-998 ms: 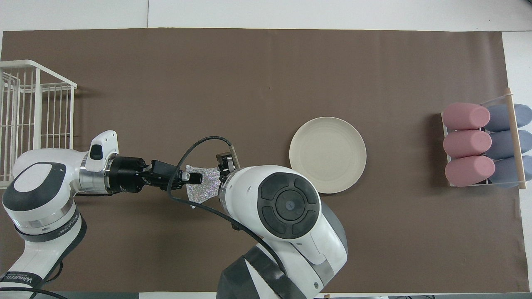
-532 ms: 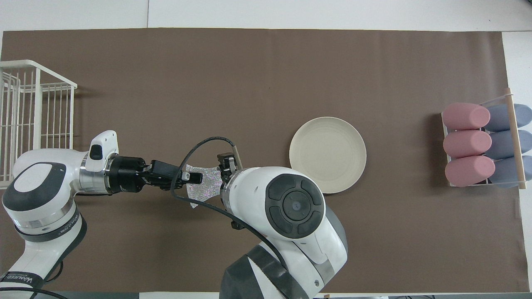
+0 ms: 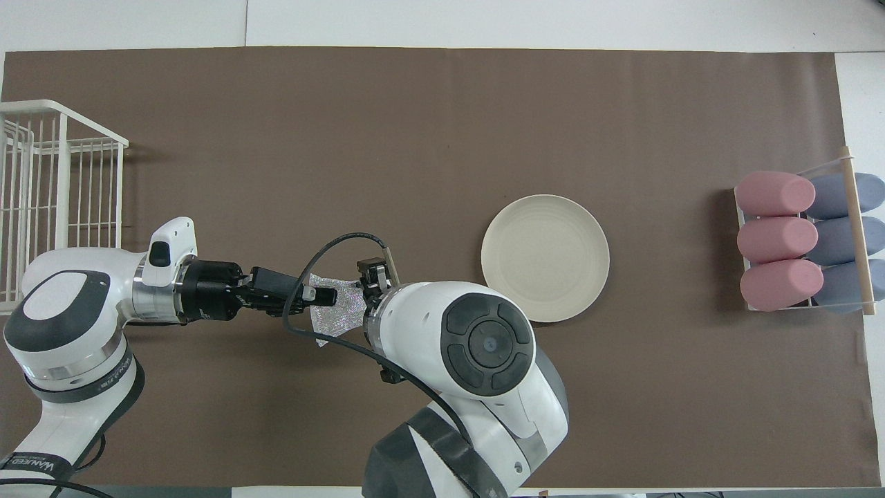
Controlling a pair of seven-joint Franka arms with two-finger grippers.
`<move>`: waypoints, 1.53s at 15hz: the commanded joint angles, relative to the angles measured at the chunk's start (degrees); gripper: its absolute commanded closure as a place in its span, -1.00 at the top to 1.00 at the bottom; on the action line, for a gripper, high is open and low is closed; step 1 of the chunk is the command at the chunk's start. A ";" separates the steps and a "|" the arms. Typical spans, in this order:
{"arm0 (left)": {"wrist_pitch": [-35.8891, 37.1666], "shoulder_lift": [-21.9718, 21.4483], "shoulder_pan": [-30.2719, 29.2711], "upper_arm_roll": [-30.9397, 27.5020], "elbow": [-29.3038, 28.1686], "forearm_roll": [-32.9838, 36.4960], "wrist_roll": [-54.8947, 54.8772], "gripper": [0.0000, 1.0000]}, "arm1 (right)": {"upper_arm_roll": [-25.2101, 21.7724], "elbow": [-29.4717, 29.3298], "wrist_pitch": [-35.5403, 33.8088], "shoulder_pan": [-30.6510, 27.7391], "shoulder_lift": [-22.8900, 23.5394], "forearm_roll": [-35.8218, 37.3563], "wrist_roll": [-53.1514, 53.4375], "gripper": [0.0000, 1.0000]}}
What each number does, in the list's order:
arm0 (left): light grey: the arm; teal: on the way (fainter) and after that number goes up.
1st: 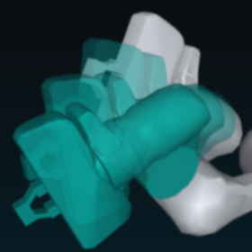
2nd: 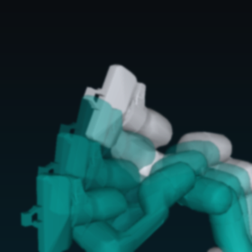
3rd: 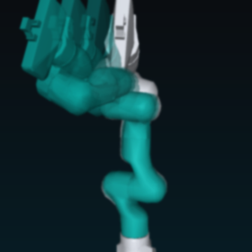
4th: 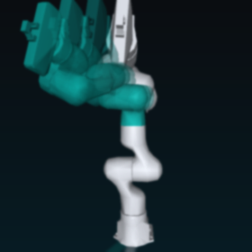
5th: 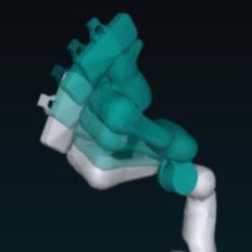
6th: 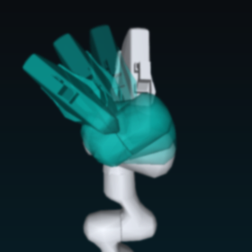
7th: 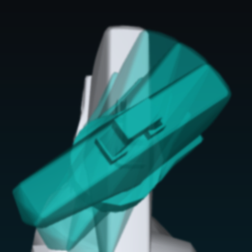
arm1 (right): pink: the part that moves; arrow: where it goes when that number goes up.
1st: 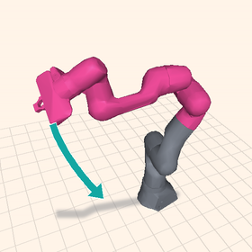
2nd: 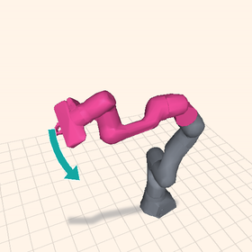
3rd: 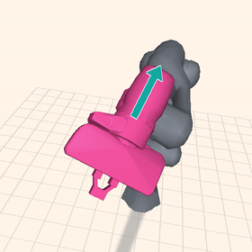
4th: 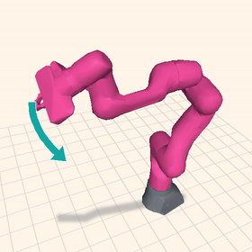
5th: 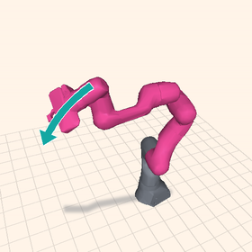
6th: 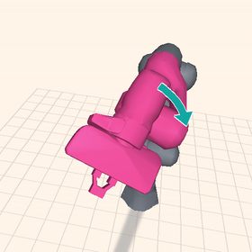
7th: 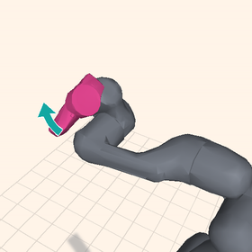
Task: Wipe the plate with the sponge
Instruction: 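Grasp the sponge with the right gripper from the left gripper, then carry the sponge to the plate while the left gripper withdraws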
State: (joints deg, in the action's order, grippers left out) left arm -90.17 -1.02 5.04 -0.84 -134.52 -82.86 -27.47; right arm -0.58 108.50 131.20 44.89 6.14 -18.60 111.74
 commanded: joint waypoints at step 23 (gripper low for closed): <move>1.49 -0.04 0.33 -0.48 -0.40 -1.07 -1.18 -0.56 | 0.05 -0.92 1.25 -2.00 0.63 -1.79 -0.21 -1.00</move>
State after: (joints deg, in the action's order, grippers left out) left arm -89.57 -0.84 5.37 -0.62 -134.57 -82.87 -27.63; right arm -0.84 107.74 133.26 44.11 6.35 -19.19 111.46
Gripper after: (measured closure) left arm 0.943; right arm 0.912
